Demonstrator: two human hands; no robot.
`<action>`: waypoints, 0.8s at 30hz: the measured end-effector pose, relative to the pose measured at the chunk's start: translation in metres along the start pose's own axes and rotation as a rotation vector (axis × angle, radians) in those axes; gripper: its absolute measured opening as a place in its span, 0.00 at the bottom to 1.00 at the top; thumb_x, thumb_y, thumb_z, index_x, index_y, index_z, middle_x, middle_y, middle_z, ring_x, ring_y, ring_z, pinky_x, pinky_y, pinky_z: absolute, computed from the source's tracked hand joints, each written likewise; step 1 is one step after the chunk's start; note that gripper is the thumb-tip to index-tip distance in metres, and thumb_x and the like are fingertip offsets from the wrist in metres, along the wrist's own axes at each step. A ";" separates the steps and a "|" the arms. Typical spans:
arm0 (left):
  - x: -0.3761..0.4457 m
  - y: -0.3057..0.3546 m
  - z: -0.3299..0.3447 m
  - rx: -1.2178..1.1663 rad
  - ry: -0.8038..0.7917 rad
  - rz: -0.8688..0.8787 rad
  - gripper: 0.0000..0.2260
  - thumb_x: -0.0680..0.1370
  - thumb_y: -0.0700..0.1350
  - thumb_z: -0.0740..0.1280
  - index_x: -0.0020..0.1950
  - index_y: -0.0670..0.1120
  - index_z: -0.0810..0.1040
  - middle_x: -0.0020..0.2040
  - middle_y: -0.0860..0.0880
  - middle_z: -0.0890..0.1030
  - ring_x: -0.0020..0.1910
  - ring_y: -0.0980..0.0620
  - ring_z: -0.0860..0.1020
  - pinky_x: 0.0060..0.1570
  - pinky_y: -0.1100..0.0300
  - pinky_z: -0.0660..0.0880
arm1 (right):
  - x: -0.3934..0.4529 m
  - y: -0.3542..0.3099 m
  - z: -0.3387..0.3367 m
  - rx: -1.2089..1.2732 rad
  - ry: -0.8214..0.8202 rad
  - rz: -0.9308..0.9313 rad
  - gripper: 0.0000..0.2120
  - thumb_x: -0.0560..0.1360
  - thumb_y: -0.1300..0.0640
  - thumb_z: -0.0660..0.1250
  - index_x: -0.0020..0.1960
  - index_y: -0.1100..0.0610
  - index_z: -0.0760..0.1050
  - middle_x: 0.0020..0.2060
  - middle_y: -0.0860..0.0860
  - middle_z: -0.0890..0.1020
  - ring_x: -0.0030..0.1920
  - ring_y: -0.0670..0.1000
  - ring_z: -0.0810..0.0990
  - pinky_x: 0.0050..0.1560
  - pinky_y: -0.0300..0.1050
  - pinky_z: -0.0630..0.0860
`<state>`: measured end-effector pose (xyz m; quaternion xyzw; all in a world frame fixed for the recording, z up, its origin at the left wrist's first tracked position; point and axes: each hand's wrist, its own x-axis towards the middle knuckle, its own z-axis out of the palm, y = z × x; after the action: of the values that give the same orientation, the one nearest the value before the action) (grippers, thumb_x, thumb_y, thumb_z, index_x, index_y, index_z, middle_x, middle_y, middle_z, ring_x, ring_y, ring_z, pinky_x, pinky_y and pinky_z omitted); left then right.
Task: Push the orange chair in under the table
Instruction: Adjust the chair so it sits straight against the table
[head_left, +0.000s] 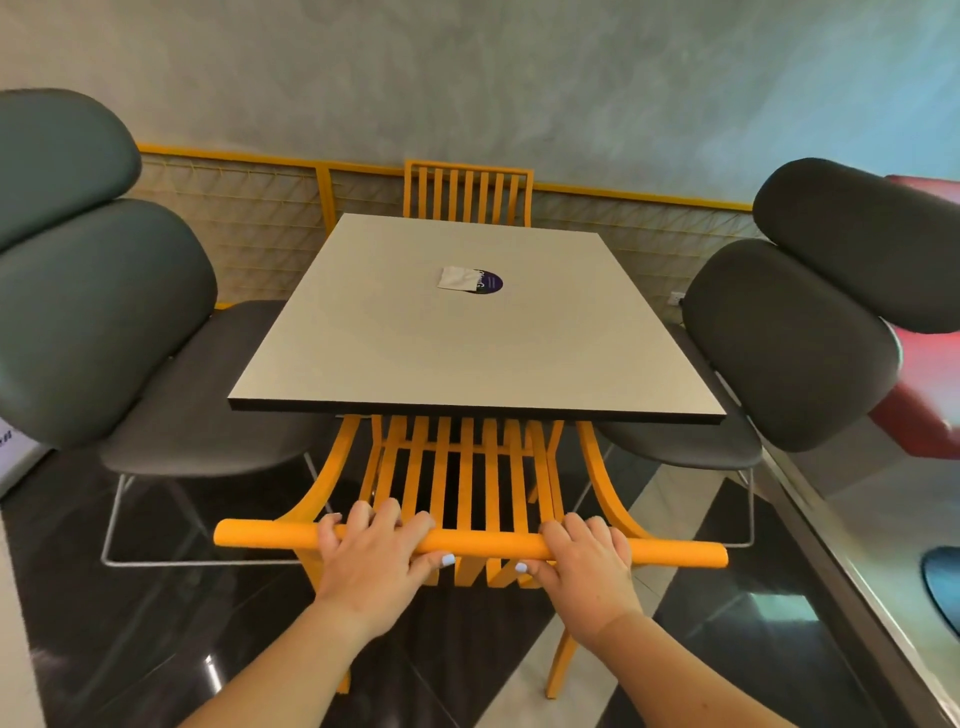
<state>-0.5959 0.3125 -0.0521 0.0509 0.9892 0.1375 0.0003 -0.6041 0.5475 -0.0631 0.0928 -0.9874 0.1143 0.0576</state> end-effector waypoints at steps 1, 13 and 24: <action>-0.001 0.003 0.002 0.003 0.006 0.001 0.13 0.76 0.63 0.56 0.59 0.63 0.67 0.55 0.56 0.70 0.58 0.50 0.65 0.65 0.42 0.56 | -0.001 0.004 0.000 0.009 -0.003 -0.004 0.10 0.74 0.41 0.60 0.51 0.44 0.69 0.41 0.41 0.69 0.43 0.46 0.64 0.52 0.47 0.62; -0.010 0.031 0.010 -0.042 0.078 -0.030 0.18 0.73 0.67 0.54 0.59 0.62 0.67 0.53 0.56 0.71 0.58 0.50 0.67 0.66 0.42 0.55 | -0.005 0.046 -0.017 -0.064 -0.064 -0.023 0.13 0.73 0.38 0.59 0.52 0.43 0.70 0.43 0.42 0.70 0.46 0.47 0.66 0.57 0.48 0.62; -0.025 -0.020 0.001 0.039 0.123 -0.087 0.18 0.71 0.68 0.56 0.50 0.58 0.73 0.46 0.55 0.70 0.51 0.50 0.69 0.63 0.39 0.60 | -0.023 0.042 -0.010 -0.122 0.017 0.079 0.18 0.70 0.35 0.61 0.47 0.48 0.71 0.42 0.46 0.70 0.46 0.51 0.69 0.58 0.54 0.63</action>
<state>-0.5726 0.2913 -0.0585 -0.0007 0.9911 0.1212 -0.0556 -0.5894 0.5938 -0.0653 0.0492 -0.9949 0.0569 0.0671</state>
